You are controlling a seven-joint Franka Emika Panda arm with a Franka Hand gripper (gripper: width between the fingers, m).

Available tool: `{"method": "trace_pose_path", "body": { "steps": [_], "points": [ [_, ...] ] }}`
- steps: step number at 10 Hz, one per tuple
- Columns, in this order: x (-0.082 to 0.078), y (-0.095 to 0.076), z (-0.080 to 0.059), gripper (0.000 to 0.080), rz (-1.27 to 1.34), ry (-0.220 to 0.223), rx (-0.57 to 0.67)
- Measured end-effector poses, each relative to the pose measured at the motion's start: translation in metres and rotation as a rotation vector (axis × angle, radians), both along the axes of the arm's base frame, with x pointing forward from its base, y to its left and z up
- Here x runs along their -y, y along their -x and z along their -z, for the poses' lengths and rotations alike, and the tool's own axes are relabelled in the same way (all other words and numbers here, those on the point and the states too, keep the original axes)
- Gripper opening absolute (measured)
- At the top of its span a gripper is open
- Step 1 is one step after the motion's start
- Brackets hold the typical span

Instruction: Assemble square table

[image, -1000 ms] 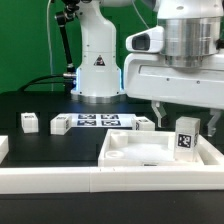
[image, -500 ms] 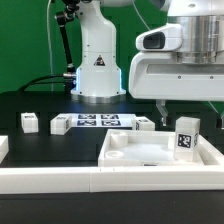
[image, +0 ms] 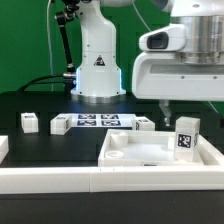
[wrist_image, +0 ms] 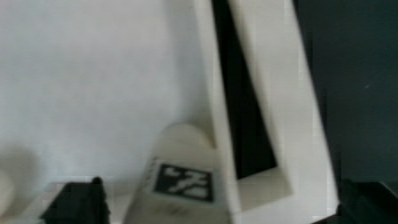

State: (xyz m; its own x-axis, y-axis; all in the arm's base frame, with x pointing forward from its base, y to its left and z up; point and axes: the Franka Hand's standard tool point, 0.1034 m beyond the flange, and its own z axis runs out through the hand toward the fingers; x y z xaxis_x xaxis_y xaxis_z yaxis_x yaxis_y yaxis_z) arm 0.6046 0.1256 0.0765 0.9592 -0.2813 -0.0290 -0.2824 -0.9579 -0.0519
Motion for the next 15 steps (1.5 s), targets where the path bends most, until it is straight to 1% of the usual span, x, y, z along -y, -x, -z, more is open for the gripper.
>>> {"method": "trace_pose_path", "body": {
  "steps": [2,3,7,9,10,11,13,15],
  "points": [
    [-0.006,0.017,0.002,0.0649,-0.13,-0.006,0.033],
    [-0.008,0.026,0.001,0.0649,-0.14,-0.008,0.031],
    [-0.008,0.031,0.002,0.0649,-0.134,-0.007,0.029],
    [-0.002,0.046,0.002,0.0649,-0.189,-0.005,0.035],
    [0.002,0.061,0.0,0.0649,-0.271,-0.002,0.028],
    [0.004,0.071,-0.001,0.0649,-0.342,0.002,0.022],
    [0.009,0.089,0.006,0.0649,-0.387,0.005,0.022],
    [0.009,0.097,0.007,0.0649,-0.386,0.004,0.014]
  ]
}}
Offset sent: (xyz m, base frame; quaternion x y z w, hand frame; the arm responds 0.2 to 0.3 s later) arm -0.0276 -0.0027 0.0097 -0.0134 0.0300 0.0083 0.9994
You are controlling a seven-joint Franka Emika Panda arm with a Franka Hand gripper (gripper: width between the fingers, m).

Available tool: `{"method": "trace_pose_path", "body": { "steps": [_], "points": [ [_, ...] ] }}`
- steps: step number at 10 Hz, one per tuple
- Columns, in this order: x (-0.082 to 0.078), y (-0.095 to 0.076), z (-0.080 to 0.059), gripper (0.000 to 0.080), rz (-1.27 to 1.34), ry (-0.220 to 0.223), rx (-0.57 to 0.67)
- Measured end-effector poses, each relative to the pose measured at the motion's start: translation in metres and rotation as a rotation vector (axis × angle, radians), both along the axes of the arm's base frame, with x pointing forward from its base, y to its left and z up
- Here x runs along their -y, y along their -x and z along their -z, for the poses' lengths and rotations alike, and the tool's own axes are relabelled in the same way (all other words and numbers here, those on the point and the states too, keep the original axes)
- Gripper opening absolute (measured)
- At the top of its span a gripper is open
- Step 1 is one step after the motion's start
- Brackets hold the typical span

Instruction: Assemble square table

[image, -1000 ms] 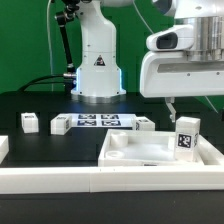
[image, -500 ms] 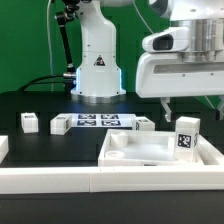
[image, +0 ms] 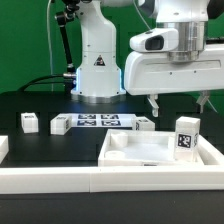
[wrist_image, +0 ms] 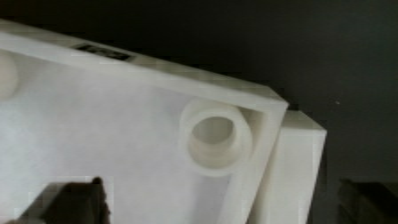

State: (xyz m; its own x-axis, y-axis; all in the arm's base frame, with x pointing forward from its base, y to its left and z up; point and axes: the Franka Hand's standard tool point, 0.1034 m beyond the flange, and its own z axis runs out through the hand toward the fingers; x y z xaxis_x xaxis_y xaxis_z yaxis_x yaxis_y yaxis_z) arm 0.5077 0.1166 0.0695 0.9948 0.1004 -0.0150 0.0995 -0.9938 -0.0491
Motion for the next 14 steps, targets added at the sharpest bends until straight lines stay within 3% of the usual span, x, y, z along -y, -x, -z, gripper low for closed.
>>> {"method": "trace_pose_path", "body": {
  "steps": [3,7,14],
  "points": [
    [0.004,0.02,0.007,0.0649,-0.006,0.005,-0.021],
    [0.019,0.061,0.024,0.0649,-0.011,0.021,-0.02],
    [0.025,0.077,0.031,0.0649,-0.026,0.026,-0.069]
  ]
}}
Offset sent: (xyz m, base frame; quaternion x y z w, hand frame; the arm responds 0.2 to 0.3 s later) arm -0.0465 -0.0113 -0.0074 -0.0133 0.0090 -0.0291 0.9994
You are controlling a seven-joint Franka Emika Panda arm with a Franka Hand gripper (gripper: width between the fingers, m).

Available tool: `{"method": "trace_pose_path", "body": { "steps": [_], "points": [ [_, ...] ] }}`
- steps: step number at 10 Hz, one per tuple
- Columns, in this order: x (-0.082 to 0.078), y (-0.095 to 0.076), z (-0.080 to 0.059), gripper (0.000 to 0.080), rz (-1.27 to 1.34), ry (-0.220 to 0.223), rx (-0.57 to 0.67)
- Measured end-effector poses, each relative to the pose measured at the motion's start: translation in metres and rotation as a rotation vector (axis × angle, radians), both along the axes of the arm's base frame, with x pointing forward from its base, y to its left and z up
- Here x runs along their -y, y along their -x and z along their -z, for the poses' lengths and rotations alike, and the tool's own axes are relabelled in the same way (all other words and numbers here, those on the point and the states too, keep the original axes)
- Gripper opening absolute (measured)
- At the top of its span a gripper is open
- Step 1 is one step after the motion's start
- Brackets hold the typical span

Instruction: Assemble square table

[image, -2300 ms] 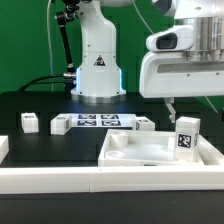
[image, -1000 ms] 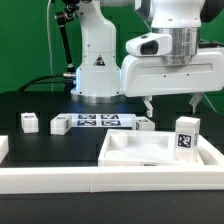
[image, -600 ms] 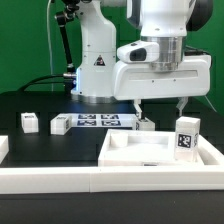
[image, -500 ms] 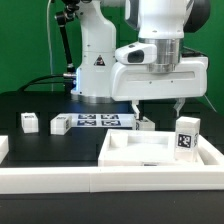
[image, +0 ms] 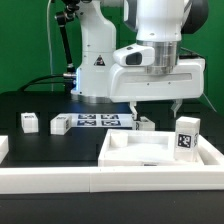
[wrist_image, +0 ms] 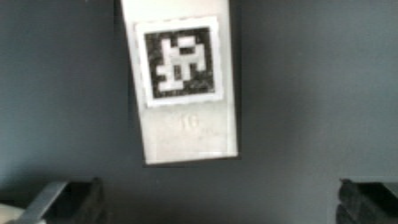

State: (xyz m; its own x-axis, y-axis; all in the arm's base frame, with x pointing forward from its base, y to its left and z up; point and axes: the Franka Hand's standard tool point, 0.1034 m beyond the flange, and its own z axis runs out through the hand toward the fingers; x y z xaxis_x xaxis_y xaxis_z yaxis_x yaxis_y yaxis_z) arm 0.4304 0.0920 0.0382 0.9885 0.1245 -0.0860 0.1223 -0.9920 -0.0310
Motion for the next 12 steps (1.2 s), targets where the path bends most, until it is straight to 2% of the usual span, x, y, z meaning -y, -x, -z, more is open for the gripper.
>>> {"method": "trace_pose_path", "body": {
  "steps": [2,3,4,5,7,8,9,11,12],
  "points": [
    [0.006,-0.001,0.002,0.0649,-0.082,-0.011,-0.037],
    [0.002,0.004,0.001,0.0649,-0.067,-0.013,-0.134],
    [0.0,0.0,0.001,0.0649,-0.068,-0.015,-0.173],
    [-0.002,0.006,0.001,0.0649,-0.069,-0.016,-0.261],
    [-0.004,0.002,0.002,0.0649,-0.072,-0.005,-0.366],
    [-0.004,0.005,0.003,0.0649,-0.077,-0.001,-0.439],
    [-0.001,0.002,0.005,0.0649,-0.073,0.001,-0.473],
    [0.015,0.005,0.001,0.0649,-0.077,0.039,-0.592],
    [0.018,0.008,0.001,0.0649,-0.067,0.059,-0.653]
  ]
}}
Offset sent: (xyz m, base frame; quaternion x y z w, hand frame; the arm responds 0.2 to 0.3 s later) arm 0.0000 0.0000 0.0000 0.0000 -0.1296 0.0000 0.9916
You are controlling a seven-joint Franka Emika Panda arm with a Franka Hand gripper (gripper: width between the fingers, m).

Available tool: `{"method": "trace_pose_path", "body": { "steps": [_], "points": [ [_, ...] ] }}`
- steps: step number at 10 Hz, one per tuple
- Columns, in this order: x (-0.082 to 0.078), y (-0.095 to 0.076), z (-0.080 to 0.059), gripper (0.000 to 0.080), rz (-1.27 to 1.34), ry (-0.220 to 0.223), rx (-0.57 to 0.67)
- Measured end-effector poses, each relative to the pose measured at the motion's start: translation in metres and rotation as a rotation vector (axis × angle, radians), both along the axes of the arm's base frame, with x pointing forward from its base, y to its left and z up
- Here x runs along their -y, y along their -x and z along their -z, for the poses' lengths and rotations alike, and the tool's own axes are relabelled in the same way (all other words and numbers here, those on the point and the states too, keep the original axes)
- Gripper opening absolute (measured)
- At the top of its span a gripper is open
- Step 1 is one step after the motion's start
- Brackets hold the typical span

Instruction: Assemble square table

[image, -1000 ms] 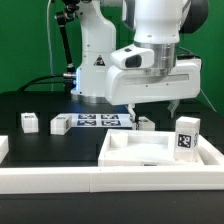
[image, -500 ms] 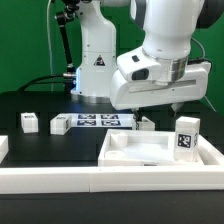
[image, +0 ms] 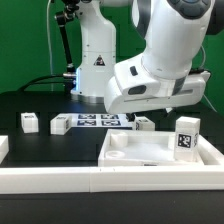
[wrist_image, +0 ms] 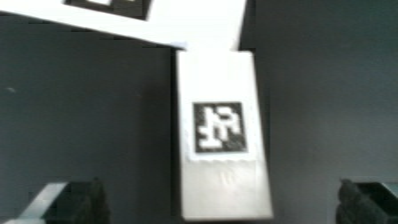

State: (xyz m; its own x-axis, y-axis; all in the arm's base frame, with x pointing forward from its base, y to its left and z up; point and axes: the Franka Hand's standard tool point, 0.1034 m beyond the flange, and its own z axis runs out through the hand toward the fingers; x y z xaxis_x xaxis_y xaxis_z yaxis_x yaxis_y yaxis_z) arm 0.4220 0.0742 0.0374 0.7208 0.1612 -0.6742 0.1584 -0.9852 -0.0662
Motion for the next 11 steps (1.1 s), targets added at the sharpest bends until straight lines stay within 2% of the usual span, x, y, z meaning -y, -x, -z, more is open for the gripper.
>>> {"method": "trace_pose_path", "body": {
  "steps": [2,6,11],
  "points": [
    [-0.001,0.001,0.004,0.0649,-0.002,0.011,-0.088],
    [0.004,-0.001,0.009,0.0649,0.008,0.014,-0.073],
    [0.003,0.005,0.016,0.0649,0.012,0.029,-0.12]
  ]
}}
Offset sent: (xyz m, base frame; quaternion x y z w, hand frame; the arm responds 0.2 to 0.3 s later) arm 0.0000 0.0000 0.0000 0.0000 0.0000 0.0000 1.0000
